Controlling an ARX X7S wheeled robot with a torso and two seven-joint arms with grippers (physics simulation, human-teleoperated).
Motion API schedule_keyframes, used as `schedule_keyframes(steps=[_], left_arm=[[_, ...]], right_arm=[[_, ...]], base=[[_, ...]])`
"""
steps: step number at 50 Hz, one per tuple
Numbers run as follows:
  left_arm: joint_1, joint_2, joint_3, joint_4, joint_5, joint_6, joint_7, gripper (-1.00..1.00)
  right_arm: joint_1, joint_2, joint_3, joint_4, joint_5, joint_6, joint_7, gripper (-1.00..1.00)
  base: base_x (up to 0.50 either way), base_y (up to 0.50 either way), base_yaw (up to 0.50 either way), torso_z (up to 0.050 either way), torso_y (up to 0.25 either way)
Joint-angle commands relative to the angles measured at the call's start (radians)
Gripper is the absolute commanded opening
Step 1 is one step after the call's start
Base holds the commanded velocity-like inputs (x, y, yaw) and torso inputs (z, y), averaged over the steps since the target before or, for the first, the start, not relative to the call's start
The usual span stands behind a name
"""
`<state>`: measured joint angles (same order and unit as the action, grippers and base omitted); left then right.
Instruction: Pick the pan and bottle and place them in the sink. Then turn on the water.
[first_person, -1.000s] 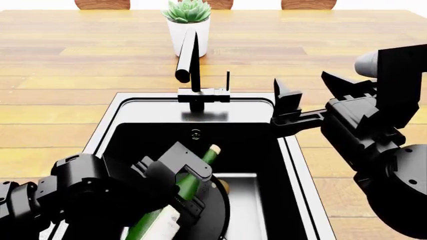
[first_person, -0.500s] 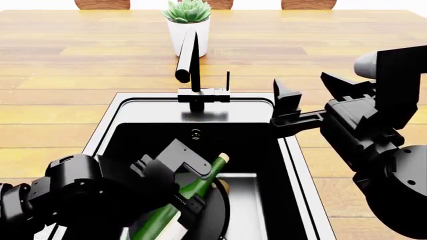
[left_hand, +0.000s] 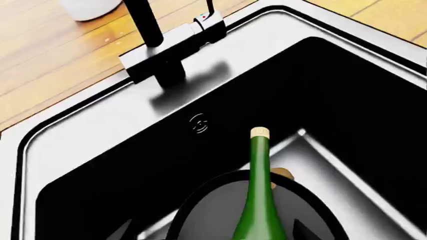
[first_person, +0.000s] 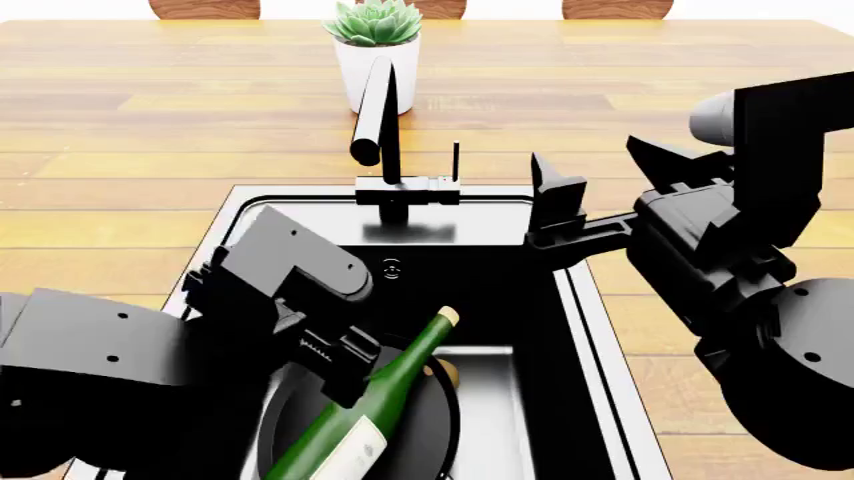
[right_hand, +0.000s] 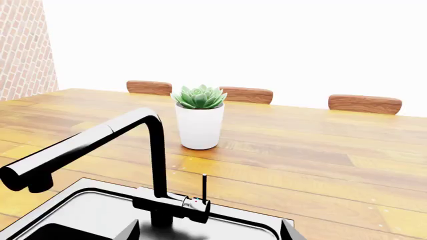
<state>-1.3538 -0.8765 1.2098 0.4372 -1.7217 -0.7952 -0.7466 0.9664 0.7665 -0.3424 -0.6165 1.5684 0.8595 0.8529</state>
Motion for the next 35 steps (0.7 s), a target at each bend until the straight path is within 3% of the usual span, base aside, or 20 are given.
schedule_keyframes(steps=[1, 16, 35], left_arm=[[-0.042, -0.173, -0.105, 0.153, -0.061, 0.08, -0.087, 1.0], [0.018, -0.428, -0.254, 0.309, -0.006, 0.398, -0.17, 1.0], [-0.121, -0.527, -0.384, 0.363, -0.128, 0.423, -0.241, 1.0]], right_arm=[[0.061, -0.028, -0.033, 0.016, 0.029, 0.03, 0.029, 1.0], [0.158, -0.118, -0.118, 0.15, -0.068, 0.074, -0.007, 1.0], [0.338, -0.29, -0.247, 0.535, -0.312, 0.047, -0.208, 1.0]], base=[[0.0, 0.0, 0.0, 0.0, 0.0], [0.0, 0.0, 0.0, 0.0, 0.0], [0.0, 0.0, 0.0, 0.0, 0.0]])
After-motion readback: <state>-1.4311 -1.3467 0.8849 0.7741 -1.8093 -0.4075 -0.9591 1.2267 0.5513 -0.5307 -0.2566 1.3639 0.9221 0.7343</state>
